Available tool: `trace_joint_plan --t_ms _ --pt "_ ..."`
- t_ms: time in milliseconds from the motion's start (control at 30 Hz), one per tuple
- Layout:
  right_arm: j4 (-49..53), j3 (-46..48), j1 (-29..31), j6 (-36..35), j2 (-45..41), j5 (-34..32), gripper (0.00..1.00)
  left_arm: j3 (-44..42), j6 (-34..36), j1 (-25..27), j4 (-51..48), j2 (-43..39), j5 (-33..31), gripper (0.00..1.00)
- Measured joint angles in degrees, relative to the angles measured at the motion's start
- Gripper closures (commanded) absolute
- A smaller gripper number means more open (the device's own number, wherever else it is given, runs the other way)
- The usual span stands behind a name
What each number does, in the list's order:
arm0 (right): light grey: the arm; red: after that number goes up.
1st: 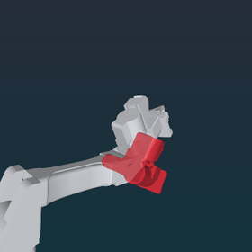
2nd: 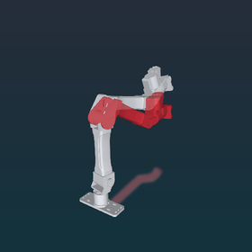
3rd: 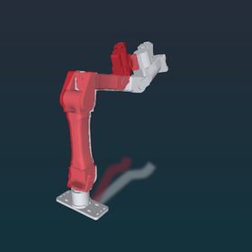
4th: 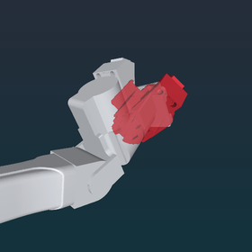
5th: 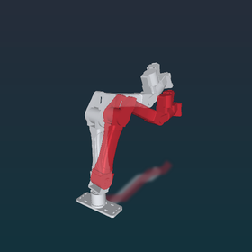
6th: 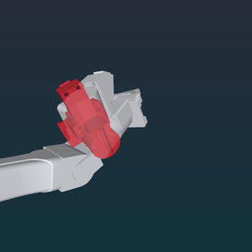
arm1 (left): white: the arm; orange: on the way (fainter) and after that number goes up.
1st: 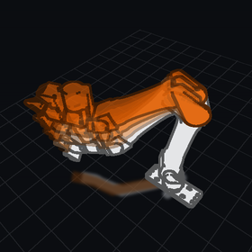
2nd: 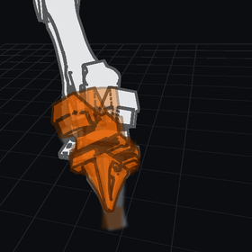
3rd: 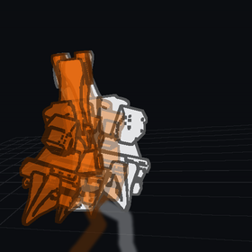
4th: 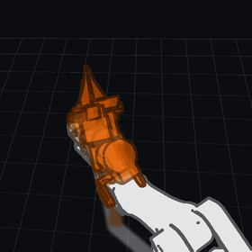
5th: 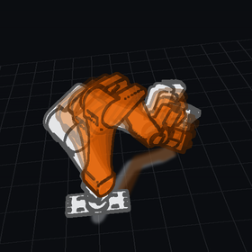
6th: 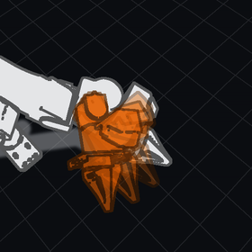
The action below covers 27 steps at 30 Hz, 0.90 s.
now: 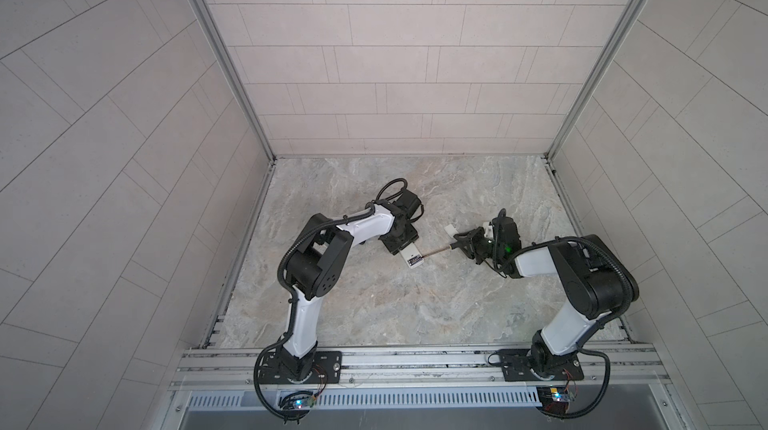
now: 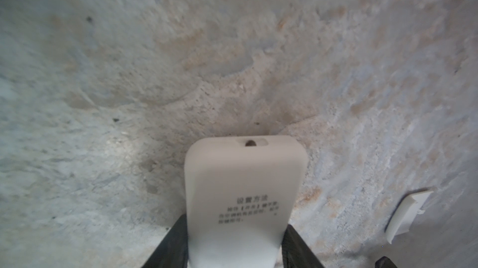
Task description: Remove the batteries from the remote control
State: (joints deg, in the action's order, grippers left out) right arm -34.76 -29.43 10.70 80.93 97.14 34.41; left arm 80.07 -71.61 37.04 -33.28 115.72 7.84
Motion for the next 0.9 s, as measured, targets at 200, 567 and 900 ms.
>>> trace_joint_plan --t_ms 200,567,900 --pt "-0.04 0.44 0.07 0.35 -0.39 -0.35 1.0 -0.17 -0.04 0.0 0.24 -0.09 0.0 0.62" --pt "-5.7 2.97 0.04 4.0 1.25 -0.85 1.0 -0.5 -0.44 0.0 0.57 -0.28 -0.02 0.62" --pt "-12.55 4.92 0.04 4.83 3.15 -0.79 1.0 -0.5 -0.48 0.0 0.57 -0.31 -0.02 0.62"
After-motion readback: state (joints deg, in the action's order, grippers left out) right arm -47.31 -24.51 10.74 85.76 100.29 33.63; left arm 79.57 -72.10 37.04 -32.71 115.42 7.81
